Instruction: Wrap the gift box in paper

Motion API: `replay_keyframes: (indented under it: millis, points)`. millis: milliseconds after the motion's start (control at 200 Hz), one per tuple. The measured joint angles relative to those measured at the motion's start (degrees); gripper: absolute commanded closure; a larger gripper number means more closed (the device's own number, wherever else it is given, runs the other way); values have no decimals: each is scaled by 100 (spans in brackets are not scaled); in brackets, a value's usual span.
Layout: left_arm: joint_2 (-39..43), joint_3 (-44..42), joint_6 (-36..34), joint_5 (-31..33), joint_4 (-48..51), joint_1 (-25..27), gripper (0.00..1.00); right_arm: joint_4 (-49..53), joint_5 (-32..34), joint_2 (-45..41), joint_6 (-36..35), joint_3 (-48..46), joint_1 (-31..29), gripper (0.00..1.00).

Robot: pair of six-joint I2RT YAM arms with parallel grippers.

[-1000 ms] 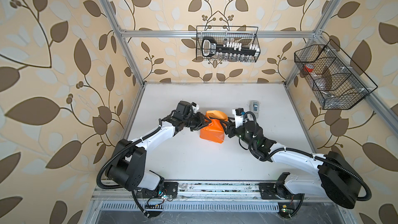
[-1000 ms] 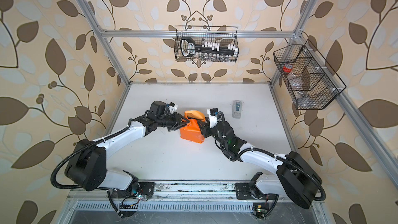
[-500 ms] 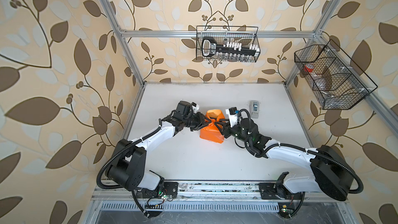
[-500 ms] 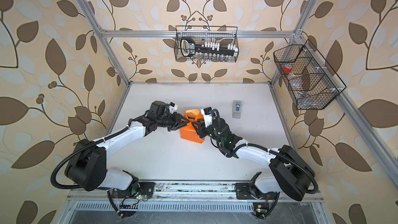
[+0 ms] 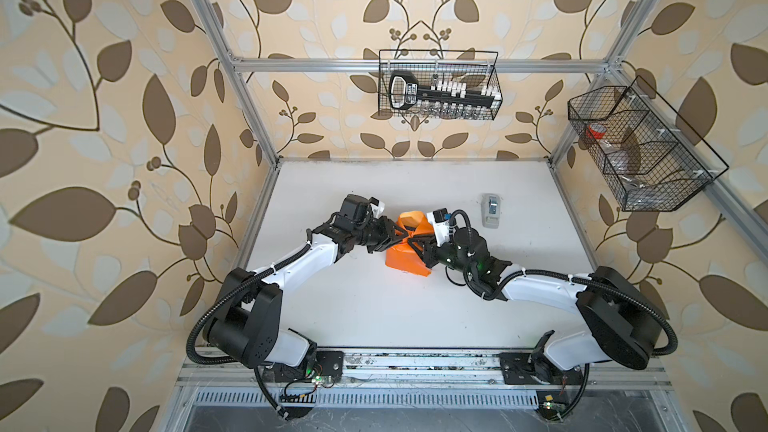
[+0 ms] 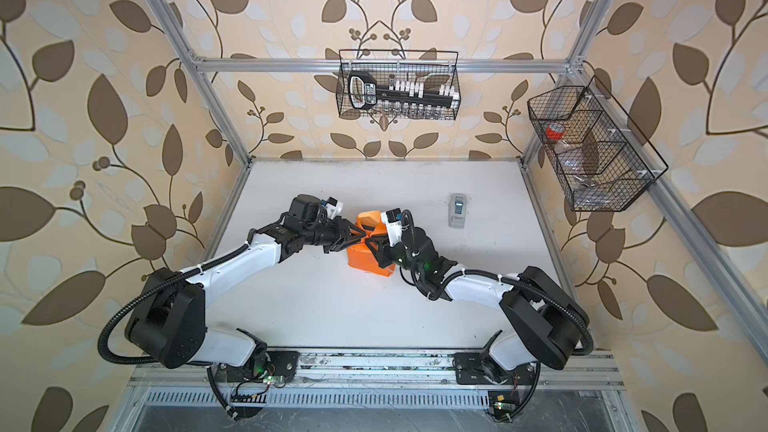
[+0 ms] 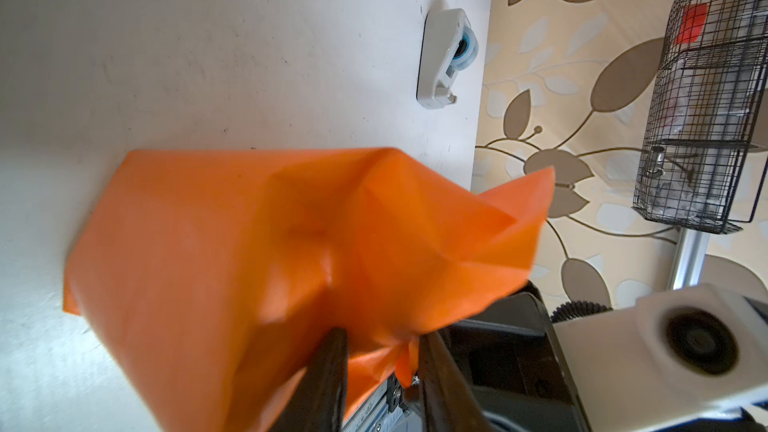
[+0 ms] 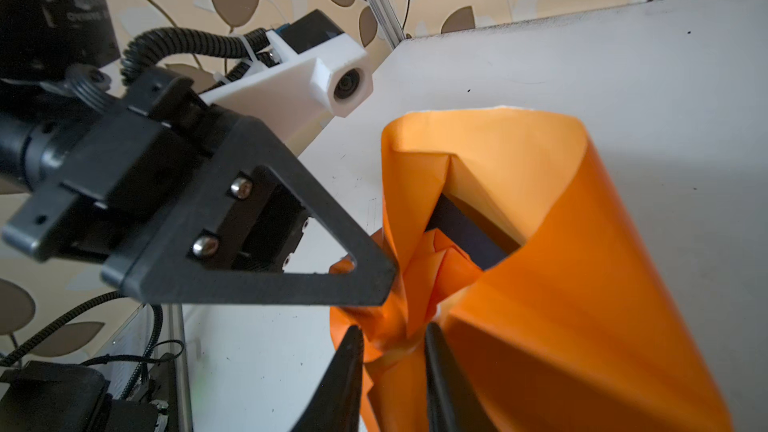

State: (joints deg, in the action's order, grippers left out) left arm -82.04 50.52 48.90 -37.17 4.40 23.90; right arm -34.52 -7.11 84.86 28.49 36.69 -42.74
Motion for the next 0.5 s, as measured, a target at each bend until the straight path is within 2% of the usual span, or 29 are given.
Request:
replay_keyframes:
  millis: [310, 500]
  points:
    - [0, 57, -2, -20, 109, 0, 67, 372, 260, 61, 37, 190, -129, 88]
    - [-31, 433, -136, 22, 831, 2, 60, 612, 546, 190, 9, 389, -210, 93]
